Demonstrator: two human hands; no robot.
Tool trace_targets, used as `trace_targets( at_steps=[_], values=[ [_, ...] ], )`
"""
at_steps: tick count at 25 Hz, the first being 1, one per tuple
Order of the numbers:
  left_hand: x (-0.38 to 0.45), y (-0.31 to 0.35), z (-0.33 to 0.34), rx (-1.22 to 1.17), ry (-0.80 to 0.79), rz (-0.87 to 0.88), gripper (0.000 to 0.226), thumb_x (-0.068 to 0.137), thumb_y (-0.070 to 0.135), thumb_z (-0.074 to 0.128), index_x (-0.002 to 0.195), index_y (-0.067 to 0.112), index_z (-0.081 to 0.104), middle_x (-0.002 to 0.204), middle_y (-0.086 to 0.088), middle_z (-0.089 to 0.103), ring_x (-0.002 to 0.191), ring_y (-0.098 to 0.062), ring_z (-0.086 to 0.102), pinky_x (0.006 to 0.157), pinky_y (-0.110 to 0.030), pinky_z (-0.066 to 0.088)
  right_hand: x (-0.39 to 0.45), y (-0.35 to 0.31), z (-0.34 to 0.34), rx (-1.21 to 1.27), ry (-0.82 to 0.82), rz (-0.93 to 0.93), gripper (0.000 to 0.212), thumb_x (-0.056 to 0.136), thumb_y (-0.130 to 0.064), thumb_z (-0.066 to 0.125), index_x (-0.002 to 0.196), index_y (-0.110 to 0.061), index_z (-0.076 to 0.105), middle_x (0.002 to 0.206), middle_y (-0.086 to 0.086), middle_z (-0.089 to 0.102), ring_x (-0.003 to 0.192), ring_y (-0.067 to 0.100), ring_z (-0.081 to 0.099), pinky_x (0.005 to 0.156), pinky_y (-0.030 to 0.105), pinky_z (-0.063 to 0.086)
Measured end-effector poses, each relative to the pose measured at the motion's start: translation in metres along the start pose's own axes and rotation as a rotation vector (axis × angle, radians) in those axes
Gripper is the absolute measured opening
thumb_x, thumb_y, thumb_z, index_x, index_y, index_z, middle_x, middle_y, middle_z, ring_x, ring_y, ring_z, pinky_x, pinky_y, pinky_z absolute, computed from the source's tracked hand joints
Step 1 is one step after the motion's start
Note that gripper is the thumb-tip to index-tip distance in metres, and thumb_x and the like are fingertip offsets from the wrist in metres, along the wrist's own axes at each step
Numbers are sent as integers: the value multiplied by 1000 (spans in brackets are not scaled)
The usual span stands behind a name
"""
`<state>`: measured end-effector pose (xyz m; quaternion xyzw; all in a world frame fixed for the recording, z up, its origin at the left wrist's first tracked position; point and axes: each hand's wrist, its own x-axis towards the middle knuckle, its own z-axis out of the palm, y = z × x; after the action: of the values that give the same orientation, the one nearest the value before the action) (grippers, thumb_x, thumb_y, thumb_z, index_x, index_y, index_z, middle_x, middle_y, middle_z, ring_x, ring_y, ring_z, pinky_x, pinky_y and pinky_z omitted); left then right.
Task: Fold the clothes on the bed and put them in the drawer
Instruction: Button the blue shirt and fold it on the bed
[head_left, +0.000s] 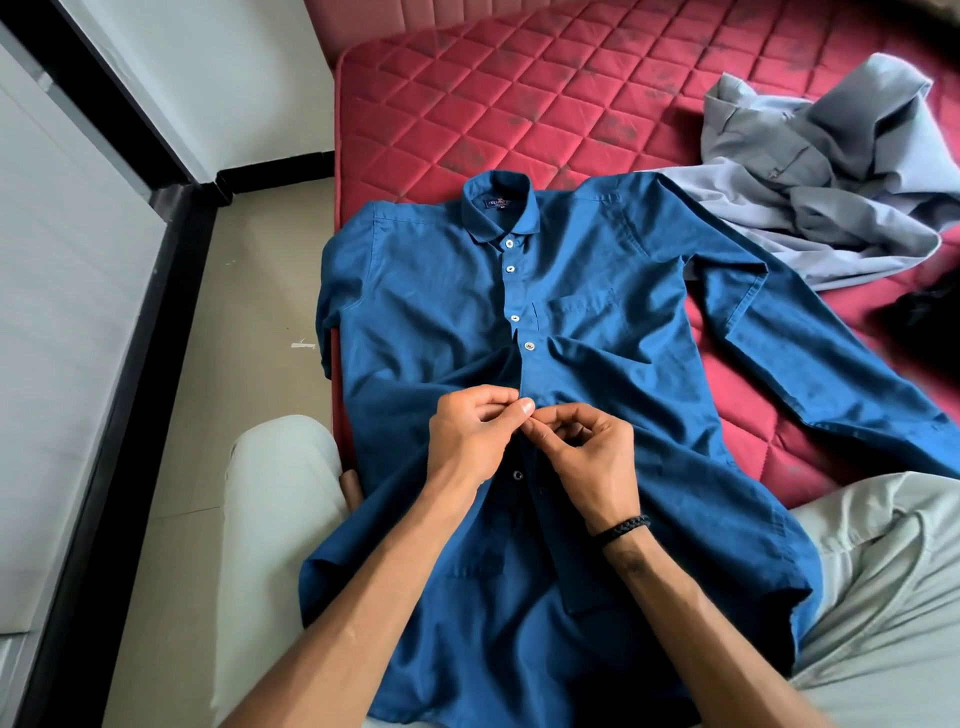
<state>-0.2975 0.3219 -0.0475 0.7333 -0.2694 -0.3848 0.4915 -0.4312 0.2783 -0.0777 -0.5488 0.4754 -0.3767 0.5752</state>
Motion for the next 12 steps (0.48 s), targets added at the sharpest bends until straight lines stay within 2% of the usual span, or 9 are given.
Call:
trace_targets(
  at_steps=[4,8,10,12],
  values=[
    [3,3,0,-12,-22,15,11,82,34,85,87,27,79,83,6,79,87,-7,76,93,-35,60,-1,-5,-1,14,0,-9,15,82,-21,87,87,-11,78,79,6,76,63,5,58,61,19,51],
    [7,1,-4,-27,-54,-61,17,85,39,82,89,23,81,86,5,79,89,-12,75,93,-39,60,1,-6,-4,-51,-67,-34,7,89,-23,81,94,-19,78,81,2,77,70,11,66,68,30,56],
    [8,2,-4,-67,-42,-95,21,89,38,78,89,17,81,82,3,79,79,-12,73,88,-38,62,-1,-10,-3,-87,-91,-54,18,83,-28,86,97,-21,76,84,-1,76,73,11,69,69,30,58],
    [9,5,-2,-127,-52,-136,29,97,35,70,90,9,80,80,-1,79,73,-11,73,77,-31,62,-4,-12,-1,-179,-65,-82,37,69,-38,94,95,-23,72,85,-5,75,75,10,70,67,25,59]
  ],
)
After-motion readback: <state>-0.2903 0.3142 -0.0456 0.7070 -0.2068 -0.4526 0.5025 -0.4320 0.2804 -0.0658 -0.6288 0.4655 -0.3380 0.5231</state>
